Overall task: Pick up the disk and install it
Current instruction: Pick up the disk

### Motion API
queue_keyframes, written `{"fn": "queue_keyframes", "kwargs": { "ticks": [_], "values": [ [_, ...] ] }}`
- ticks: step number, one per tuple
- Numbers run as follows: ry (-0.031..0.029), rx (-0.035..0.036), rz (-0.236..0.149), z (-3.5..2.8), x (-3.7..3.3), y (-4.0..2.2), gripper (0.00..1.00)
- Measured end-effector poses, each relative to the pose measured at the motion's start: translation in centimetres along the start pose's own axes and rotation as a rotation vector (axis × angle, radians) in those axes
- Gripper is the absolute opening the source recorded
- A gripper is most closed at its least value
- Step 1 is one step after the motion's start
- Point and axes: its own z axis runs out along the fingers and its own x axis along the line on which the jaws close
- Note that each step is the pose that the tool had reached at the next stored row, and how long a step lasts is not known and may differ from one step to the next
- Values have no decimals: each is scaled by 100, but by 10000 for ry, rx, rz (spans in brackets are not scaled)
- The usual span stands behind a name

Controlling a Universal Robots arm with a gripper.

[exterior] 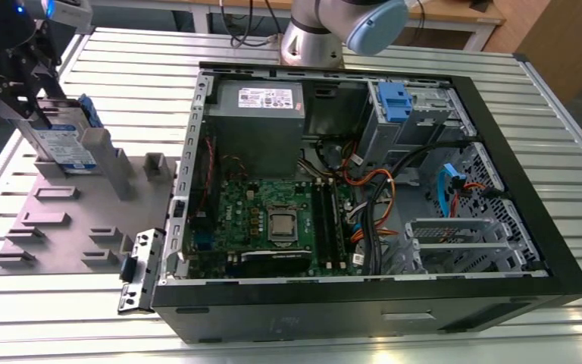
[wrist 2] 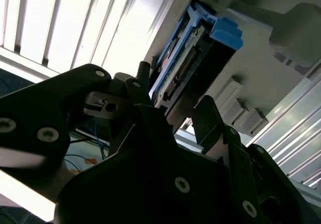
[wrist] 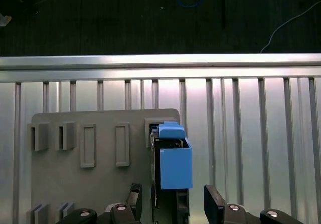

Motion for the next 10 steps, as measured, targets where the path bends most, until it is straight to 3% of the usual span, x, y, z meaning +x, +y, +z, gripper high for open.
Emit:
{"fn": "queue_keyframes", "kwargs": {
  "ticks": [10],
  "values": [
    [0, 0, 0, 2, 0, 0, 60]
  ]
}}
